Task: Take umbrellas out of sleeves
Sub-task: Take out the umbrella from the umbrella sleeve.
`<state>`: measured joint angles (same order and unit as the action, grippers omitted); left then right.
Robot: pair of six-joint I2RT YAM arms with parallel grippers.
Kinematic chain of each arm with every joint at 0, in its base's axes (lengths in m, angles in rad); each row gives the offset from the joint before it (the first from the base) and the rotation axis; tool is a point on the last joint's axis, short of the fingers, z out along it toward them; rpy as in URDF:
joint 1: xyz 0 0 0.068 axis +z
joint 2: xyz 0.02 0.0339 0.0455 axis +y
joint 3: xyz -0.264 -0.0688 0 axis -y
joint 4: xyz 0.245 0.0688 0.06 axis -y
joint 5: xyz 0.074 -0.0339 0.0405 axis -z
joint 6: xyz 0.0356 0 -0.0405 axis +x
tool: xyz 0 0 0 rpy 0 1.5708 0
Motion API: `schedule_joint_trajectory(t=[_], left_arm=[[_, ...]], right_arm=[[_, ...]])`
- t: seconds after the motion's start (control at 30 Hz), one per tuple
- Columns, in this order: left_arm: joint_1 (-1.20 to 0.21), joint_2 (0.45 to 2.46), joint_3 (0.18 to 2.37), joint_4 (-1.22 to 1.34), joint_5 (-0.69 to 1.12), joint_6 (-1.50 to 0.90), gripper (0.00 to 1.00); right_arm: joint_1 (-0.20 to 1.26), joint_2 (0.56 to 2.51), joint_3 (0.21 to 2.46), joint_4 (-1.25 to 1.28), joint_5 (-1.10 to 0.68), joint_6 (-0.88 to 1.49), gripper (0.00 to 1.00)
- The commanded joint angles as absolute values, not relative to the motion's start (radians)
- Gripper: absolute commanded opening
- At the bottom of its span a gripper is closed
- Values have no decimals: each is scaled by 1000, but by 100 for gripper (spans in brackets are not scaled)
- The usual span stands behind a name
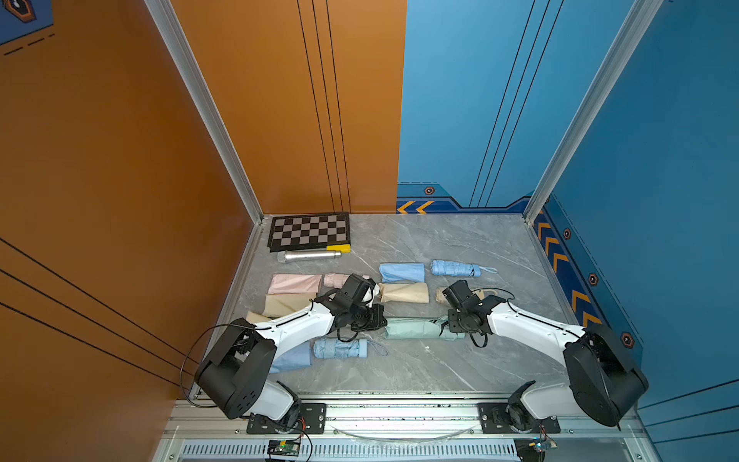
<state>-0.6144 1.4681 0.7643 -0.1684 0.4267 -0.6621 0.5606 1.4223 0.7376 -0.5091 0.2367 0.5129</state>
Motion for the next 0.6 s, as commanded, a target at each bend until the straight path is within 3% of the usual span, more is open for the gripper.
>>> schedule_joint_trajectory(t=[0.0, 0.57], left_arm=[[-603, 1465, 769, -179, 412, -634, 0], [-586, 1459, 769, -236, 404, -610, 0]], right_arm=[[548, 1401, 727, -569, 250, 499, 48], [492, 1389, 734, -584, 217, 490, 49]])
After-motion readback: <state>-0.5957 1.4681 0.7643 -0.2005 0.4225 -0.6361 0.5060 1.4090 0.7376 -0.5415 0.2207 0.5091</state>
